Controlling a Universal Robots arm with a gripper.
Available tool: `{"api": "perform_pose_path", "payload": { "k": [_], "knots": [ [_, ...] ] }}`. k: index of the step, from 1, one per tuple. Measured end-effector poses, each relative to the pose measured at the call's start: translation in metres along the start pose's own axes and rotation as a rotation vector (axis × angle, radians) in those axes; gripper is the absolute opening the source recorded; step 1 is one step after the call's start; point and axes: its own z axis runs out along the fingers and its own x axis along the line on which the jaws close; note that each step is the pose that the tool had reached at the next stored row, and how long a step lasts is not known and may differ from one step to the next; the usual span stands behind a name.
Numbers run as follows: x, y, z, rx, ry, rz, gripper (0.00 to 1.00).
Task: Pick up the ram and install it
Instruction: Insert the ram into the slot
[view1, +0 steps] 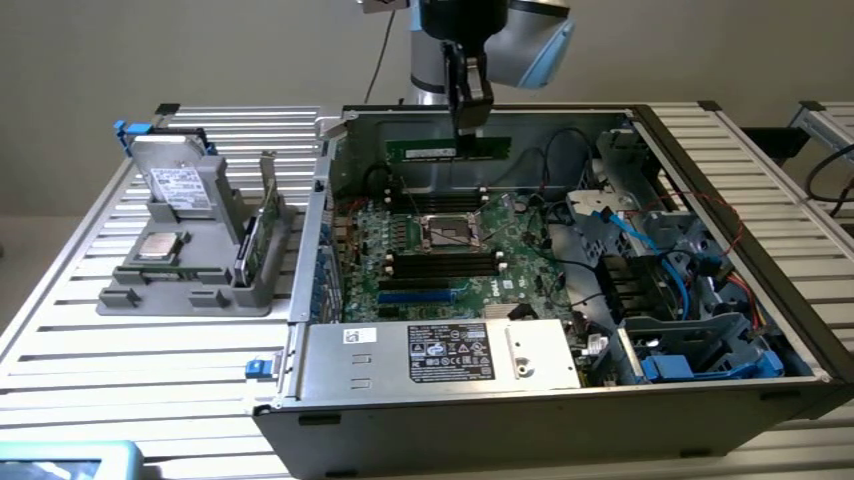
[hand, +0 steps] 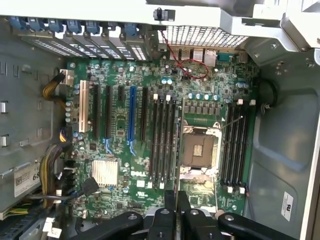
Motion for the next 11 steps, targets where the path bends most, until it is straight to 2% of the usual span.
{"api": "perform_pose_path", "payload": {
  "k": [3, 6, 8, 9, 11],
  "knots": [
    [-0.0001, 0.0002, 0.0021, -0.0009, 0.0044, 0.014, 0.14],
    [-0.0001, 0.0005, 0.0049, -0.0021, 0.0061, 0.030, 0.14],
    [-0.0001, 0.0003, 0.0063, -0.0051, 0.0078, 0.035, 0.14],
    [-0.0001, -0.0003, 0.0067, -0.0071, 0.0106, 0.036, 0.14],
    [0.0000, -0.0019, 0.0072, -0.0104, 0.0278, 0.034, 0.14]
  ]
}}
